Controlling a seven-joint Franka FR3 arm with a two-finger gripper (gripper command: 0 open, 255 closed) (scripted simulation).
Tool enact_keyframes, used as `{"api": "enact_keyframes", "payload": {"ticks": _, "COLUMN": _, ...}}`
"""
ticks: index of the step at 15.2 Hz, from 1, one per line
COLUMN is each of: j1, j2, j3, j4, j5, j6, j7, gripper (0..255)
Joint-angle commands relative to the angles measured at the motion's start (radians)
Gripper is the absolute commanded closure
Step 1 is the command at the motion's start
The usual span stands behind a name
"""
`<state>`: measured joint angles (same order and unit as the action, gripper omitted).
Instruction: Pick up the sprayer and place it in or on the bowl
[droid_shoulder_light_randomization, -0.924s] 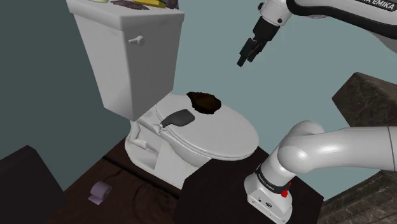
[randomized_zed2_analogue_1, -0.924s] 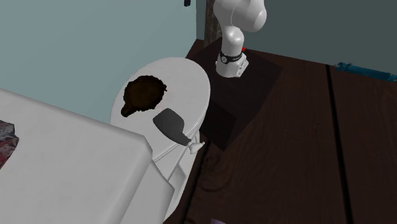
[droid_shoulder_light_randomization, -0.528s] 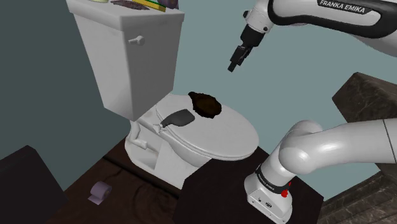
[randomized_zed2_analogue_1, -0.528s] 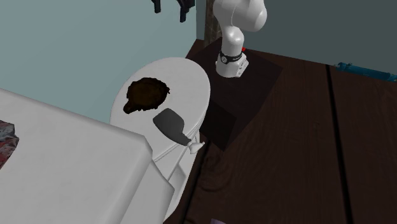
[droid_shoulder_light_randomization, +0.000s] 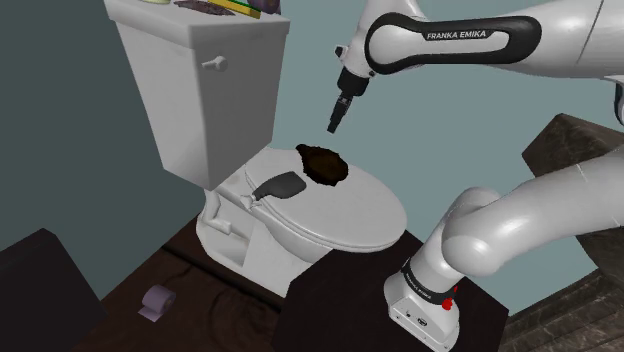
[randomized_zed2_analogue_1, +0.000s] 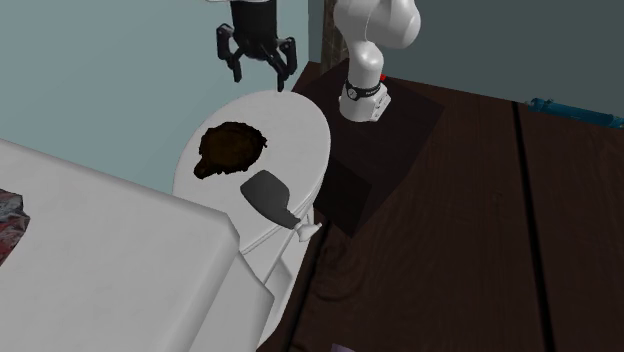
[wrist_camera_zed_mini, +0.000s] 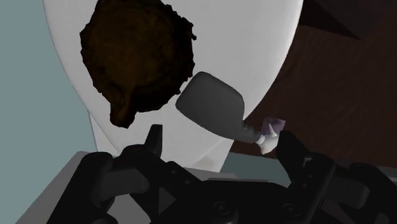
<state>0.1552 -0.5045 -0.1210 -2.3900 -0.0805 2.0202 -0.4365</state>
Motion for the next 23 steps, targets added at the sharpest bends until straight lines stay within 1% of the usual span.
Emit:
{"api": "enact_keyframes", "payload": {"ticks": 1, "j1": 0.021, "j2": 0.064, "j3": -0.008, "j4": 0.005, "j5": -0.001, "j6": 0.052, "j7": -0.055, "gripper": 0}}
{"api": "enact_keyframes", "payload": {"ticks": 7, "j1": 0.080, "j2": 0.261, "j3": -0.011, "j4": 0.031, "j5": 0.005, "j6": 0.192, "j7": -0.202, "gripper": 0}}
{"api": "enact_keyframes", "payload": {"ticks": 12, "j1": 0.119, "j2": 0.428, "j3": 0.001, "j4": 0.069, "j5": 0.013, "j6": 0.295, "j7": -0.319, "gripper": 0}}
{"api": "enact_keyframes", "payload": {"ticks": 17, "j1": 0.147, "j2": 0.593, "j3": 0.028, "j4": 0.120, "j5": 0.011, "j6": 0.384, "j7": -0.426, "gripper": 0}}
{"api": "enact_keyframes", "payload": {"ticks": 22, "j1": 0.169, "j2": 0.754, "j3": 0.062, "j4": 0.180, "j5": -0.010, "j6": 0.460, "j7": -0.517, "gripper": 0}}
{"api": "enact_keyframes", "payload": {"ticks": 23, "j1": 0.170, "j2": 0.762, "j3": 0.064, "j4": 0.184, "j5": -0.012, "j6": 0.464, "j7": -0.521, "gripper": 0}}
